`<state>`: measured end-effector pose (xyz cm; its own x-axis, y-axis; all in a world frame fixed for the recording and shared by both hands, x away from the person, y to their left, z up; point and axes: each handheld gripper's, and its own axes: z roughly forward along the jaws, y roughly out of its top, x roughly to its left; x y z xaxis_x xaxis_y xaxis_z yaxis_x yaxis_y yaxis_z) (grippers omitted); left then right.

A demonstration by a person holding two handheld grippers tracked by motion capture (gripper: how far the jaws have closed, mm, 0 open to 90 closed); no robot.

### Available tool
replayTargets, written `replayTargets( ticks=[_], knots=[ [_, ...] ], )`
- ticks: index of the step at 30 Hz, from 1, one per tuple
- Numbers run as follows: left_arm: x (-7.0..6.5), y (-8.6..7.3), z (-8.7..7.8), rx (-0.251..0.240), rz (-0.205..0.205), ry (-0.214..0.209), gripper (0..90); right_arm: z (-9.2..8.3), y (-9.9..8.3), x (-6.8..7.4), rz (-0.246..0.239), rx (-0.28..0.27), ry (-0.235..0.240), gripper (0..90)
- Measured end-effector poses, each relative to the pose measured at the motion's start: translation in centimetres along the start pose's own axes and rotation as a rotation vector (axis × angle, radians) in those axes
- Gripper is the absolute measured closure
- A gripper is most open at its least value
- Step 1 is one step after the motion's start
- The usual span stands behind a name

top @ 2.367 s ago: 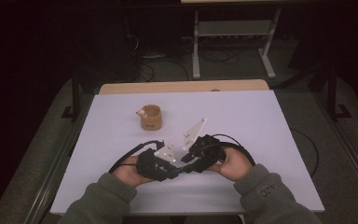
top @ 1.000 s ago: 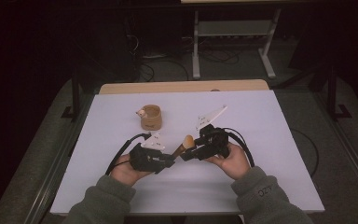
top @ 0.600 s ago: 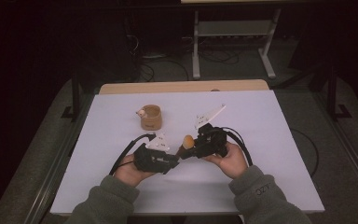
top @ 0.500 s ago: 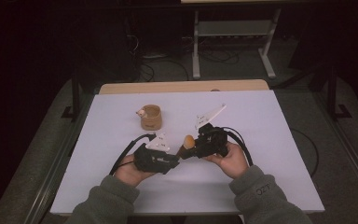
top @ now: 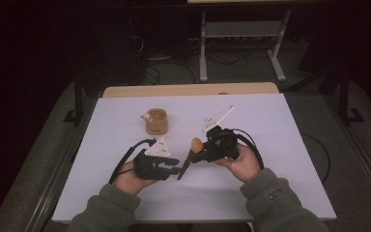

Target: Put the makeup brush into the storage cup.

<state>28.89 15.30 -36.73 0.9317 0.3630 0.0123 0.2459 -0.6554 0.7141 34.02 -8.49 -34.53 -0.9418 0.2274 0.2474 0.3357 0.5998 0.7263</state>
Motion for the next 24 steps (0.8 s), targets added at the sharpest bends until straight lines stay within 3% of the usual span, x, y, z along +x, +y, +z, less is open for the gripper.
replayTargets(
  ticks=[4,6,8,10,11,16,22,24],
  knots=[
    [0.1,-0.7,-0.7,-0.008,-0.006,0.011,67.2,-0.5,0.1,-0.3,-0.003,0.005,-0.019,71.2],
    [0.0,-1.2,-1.0,-0.027,-0.037,0.015,66.7,-0.6,0.2,-0.4,-0.003,0.012,-0.028,71.3],
    [0.2,-1.6,-1.3,-0.018,-0.034,0.023,66.1,-0.9,0.3,-0.5,-0.009,0.020,-0.040,71.2],
    [0.1,-2.1,-1.5,-0.034,-0.062,0.027,65.7,-1.1,0.4,-0.6,-0.002,0.023,-0.045,71.3],
    [0.3,-2.3,-1.8,-0.019,-0.053,0.030,65.5,-1.2,0.5,-0.7,-0.006,0.026,-0.054,71.3],
    [0.4,-3.4,-2.4,-0.029,-0.084,0.043,64.3,-1.9,1.0,-1.0,0.017,0.041,-0.070,71.3],
    [0.6,-4.5,-3.1,-0.038,-0.108,0.058,62.3,-2.2,1.8,-1.5,-0.007,0.042,-0.086,71.3],
    [0.6,-4.8,-3.2,-0.042,-0.120,0.063,61.6,-2.4,2.1,-1.6,0.006,0.053,-0.091,71.3]
  ],
)
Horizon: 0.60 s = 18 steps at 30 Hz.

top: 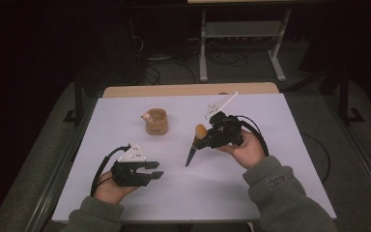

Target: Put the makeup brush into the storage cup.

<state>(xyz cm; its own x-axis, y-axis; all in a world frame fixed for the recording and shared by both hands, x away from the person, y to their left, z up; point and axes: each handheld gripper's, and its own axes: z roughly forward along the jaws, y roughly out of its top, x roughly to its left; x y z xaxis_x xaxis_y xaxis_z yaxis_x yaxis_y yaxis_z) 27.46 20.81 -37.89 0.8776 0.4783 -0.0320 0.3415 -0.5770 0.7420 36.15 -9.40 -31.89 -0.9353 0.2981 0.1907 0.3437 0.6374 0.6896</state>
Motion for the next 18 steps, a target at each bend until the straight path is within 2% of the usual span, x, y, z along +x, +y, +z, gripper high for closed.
replayTargets(
  ticks=[1,5,7,11,17,18],
  knots=[
    [0.0,-0.1,0.0,-0.007,-0.008,0.004,61.1,0.0,0.2,-0.2,-0.016,-0.007,-0.005,71.3],
    [0.2,-0.4,-0.4,-0.007,-0.009,0.020,59.8,-0.3,0.8,-0.8,-0.005,-0.009,-0.013,71.3],
    [0.2,-0.6,-0.5,-0.011,-0.023,0.024,59.0,-0.4,1.1,-1.2,-0.032,-0.023,-0.018,71.3],
    [0.7,-1.0,-0.6,-0.008,-0.030,0.034,57.6,-0.6,2.0,-1.5,-0.005,0.000,-0.027,71.3],
    [1.1,-1.3,-0.9,-0.021,-0.053,0.053,55.9,-1.1,3.7,-2.2,-0.023,-0.014,-0.045,71.3],
    [1.2,-1.4,-1.1,-0.011,-0.051,0.054,55.6,-1.1,4.1,-2.3,-0.020,-0.009,-0.048,71.3]
  ],
)
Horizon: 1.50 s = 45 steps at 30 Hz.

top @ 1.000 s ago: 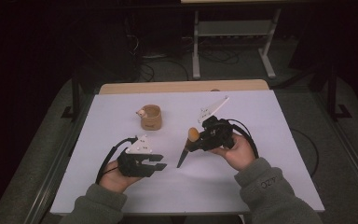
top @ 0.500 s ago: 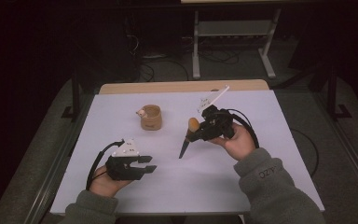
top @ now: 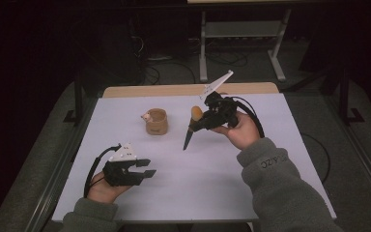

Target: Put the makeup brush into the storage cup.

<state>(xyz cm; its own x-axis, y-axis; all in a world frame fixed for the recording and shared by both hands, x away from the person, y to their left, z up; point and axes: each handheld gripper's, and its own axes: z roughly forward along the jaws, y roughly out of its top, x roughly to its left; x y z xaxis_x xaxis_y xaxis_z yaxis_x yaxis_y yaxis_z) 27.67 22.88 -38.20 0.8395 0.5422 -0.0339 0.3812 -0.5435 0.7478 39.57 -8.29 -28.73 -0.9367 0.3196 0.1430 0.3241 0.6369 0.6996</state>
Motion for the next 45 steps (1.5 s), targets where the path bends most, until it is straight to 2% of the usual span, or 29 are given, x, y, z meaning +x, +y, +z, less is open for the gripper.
replayTargets(
  ticks=[1,3,4,5,6,8,20,21,24,26,29,30,32,37,45],
  knots=[
    [0.0,-0.1,0.0,-0.010,-0.013,0.001,55.4,-0.1,0.4,-0.1,0.003,0.002,-0.001,71.3],
    [0.2,-0.2,0.0,-0.010,-0.013,0.006,54.9,-0.2,1.0,-0.2,0.002,-0.001,-0.006,71.4],
    [0.5,-0.2,-0.1,0.005,0.003,0.009,54.6,-0.2,1.4,-0.3,-0.002,-0.002,-0.012,71.4],
    [0.4,-0.3,0.0,-0.013,-0.016,0.009,54.3,-0.2,1.8,-0.4,-0.006,-0.001,-0.019,71.4],
    [0.5,-0.3,-0.2,-0.002,-0.003,0.013,54.1,-0.2,2.1,-0.5,-0.007,-0.006,-0.019,71.4],
    [0.6,-0.3,-0.1,-0.012,-0.014,0.016,53.8,-0.2,2.9,-0.7,-0.010,-0.002,-0.025,71.4],
    [1.0,-0.5,-0.5,-0.029,-0.036,0.025,52.6,0.9,7.1,-2.1,-0.013,0.001,-0.046,71.4],
    [1.1,-0.5,-0.6,-0.015,-0.018,0.028,52.5,0.9,7.5,-2.2,-0.011,0.002,-0.047,71.4],
    [1.1,-0.5,-0.6,-0.033,-0.035,0.030,52.2,1.2,8.3,-2.5,-0.004,0.002,-0.054,71.4],
    [1.2,-0.6,-0.7,-0.029,-0.031,0.030,52.1,1.5,8.8,-2.8,-0.004,-0.002,-0.058,71.4],
    [1.2,-0.6,-0.7,-0.032,-0.046,0.028,52.1,1.9,9.5,-3.1,0.006,-0.007,-0.059,71.4],
    [1.3,-0.6,-0.7,-0.032,-0.033,0.031,52.1,2.1,9.7,-3.3,0.009,-0.007,-0.060,71.4],
    [1.2,-0.6,-0.7,-0.038,-0.040,0.030,52.1,2.4,10.1,-3.6,0.010,-0.013,-0.067,71.4],
    [1.3,-0.6,-0.9,-0.038,-0.040,0.032,52.0,3.2,11.1,-4.2,0.041,-0.011,-0.075,71.5],
    [1.5,-0.7,-1.0,-0.042,-0.042,0.037,51.7,4.9,11.4,-5.5,0.080,-0.013,-0.104,71.4]
  ],
)
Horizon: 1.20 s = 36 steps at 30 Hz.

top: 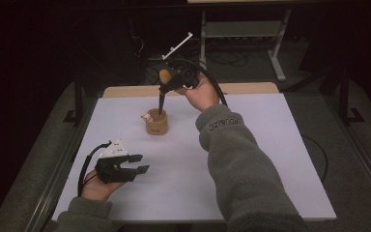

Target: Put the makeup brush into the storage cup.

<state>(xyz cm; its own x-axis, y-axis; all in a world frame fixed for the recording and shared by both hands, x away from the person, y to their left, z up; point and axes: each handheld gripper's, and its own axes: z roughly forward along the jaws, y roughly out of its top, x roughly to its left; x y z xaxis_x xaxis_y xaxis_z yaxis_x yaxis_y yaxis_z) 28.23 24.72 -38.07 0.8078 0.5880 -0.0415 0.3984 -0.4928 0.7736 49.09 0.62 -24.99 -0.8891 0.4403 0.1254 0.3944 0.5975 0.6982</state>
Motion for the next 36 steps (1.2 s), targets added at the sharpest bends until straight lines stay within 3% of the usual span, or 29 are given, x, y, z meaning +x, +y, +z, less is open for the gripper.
replayTargets(
  ticks=[11,26,36],
  knots=[
    [0.1,-0.1,-0.1,-0.003,-0.003,0.000,51.3,2.3,-0.4,-1.2,0.034,0.003,-0.029,71.4],
    [0.1,0.0,-0.1,-0.007,0.006,0.000,51.0,4.8,-0.8,-1.0,0.065,0.017,-0.037,71.4],
    [0.0,-0.1,-0.1,-0.003,-0.016,-0.008,50.5,6.3,-1.6,-1.3,0.084,0.030,-0.040,71.4]
  ],
)
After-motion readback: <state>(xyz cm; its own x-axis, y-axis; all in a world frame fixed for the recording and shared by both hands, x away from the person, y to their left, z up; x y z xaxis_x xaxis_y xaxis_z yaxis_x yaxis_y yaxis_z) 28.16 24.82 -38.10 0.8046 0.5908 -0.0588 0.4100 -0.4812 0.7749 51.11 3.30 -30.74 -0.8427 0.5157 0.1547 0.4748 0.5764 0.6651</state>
